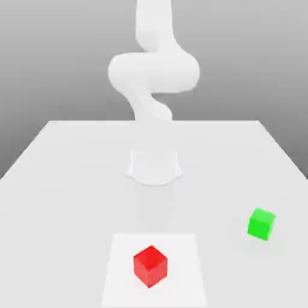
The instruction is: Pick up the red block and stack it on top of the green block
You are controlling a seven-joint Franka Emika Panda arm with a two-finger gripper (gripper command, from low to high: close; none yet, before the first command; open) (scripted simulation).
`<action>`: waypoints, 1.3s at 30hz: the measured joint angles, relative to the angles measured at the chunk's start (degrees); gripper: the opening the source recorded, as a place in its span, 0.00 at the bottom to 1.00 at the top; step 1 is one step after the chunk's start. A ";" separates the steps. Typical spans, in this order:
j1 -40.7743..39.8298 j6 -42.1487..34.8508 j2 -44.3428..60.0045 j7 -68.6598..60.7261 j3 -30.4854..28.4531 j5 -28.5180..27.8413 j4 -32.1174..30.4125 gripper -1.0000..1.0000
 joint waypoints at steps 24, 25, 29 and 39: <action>7.24 26.00 50.01 -40.67 -7.33 4.38 -17.03 0.50; 6.76 27.68 52.08 -41.44 -6.66 5.25 -16.79 0.50; 5.03 32.39 57.79 -43.48 -4.37 7.86 -15.98 0.00; 6.10 26.62 50.92 -40.74 -6.23 4.14 -17.07 0.00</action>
